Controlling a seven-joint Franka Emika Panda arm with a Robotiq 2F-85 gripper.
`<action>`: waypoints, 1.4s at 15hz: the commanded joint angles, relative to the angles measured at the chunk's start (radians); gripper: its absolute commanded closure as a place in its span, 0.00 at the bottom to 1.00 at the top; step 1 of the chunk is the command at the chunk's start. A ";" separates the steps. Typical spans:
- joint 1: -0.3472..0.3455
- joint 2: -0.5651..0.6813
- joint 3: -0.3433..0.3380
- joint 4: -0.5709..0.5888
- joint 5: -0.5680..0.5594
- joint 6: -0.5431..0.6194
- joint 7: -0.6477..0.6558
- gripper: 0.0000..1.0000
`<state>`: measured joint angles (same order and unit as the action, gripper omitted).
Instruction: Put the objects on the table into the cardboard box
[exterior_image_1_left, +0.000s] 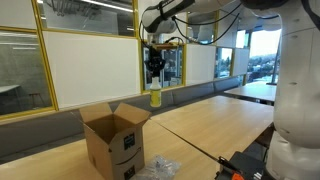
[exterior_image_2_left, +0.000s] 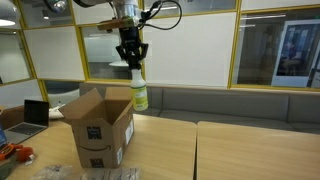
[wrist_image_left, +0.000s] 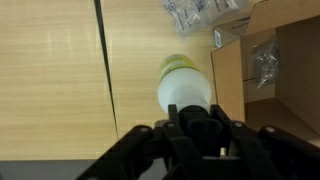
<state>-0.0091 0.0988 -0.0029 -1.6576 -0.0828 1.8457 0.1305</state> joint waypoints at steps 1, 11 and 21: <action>0.039 0.081 0.028 0.152 0.006 -0.048 0.001 0.79; 0.123 0.238 0.099 0.303 0.075 -0.021 -0.045 0.79; 0.108 0.274 0.124 0.159 0.250 0.103 -0.172 0.80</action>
<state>0.1154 0.3709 0.1110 -1.4737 0.1271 1.9205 0.0014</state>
